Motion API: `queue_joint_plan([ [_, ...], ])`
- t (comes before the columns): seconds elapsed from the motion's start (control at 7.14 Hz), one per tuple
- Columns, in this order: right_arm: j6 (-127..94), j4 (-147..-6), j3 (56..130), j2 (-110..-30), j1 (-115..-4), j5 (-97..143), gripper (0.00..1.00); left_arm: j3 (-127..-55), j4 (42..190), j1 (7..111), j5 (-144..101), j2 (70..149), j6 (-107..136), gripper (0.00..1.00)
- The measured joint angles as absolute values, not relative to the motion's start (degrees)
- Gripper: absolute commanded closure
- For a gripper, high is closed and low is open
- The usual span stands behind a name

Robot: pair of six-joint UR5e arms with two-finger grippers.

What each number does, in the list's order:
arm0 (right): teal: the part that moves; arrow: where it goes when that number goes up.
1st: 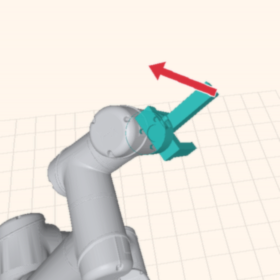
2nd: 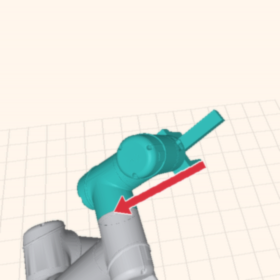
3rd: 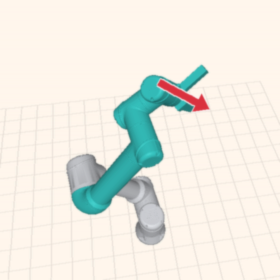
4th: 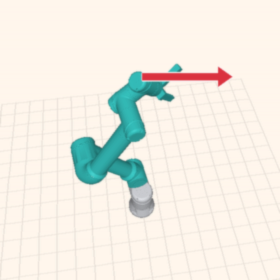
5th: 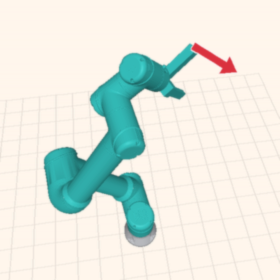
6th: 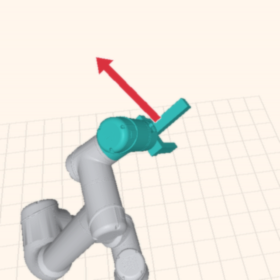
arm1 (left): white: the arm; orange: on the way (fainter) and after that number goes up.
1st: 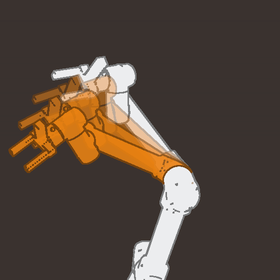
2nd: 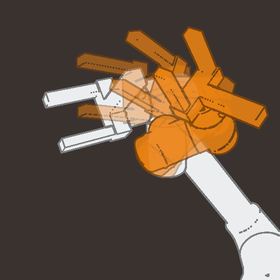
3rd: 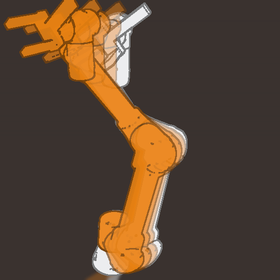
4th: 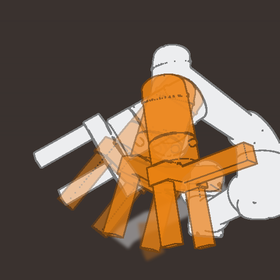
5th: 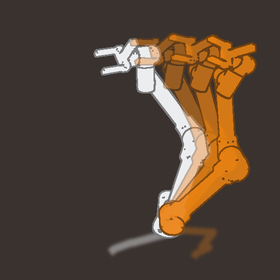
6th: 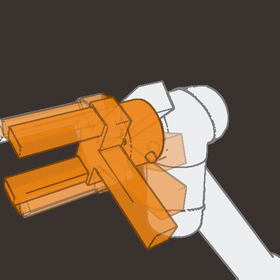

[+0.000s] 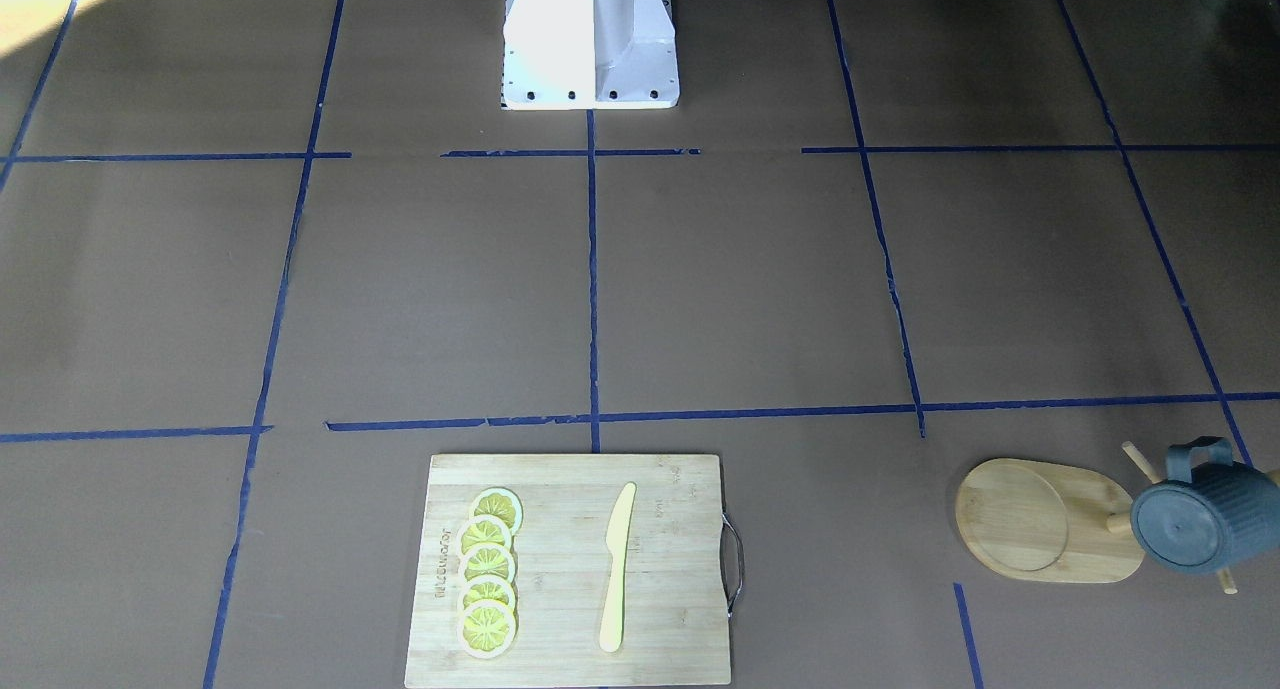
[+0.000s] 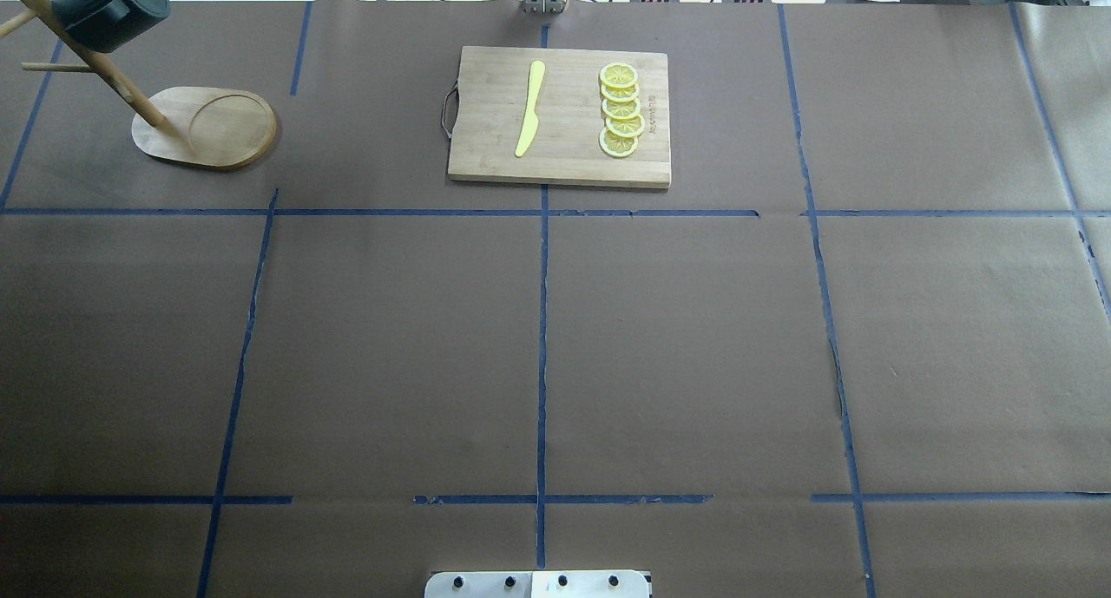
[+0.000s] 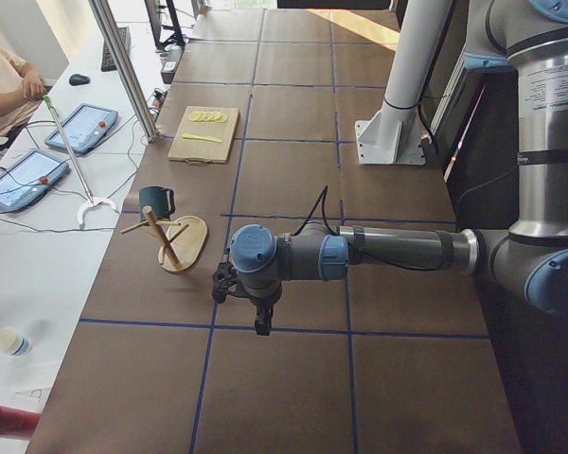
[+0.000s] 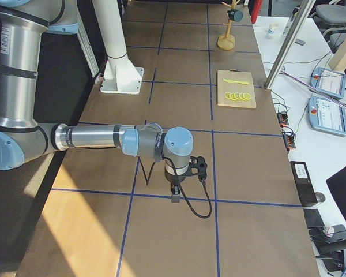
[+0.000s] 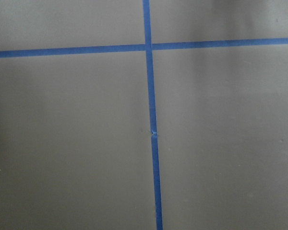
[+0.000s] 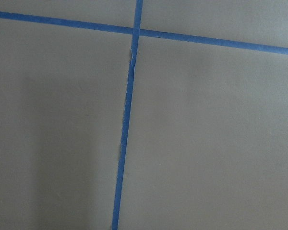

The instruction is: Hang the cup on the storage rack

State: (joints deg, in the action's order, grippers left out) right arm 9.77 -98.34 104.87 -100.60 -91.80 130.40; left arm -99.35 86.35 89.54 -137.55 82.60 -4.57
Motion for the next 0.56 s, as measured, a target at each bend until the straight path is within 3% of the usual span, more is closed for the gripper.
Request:
queue_joint_plan([
  [0.56,9.8,-98.2,104.8,-100.6,-91.6,130.4,0.0,-99.9,86.3,89.4,-133.0,82.6,-4.6,0.0],
])
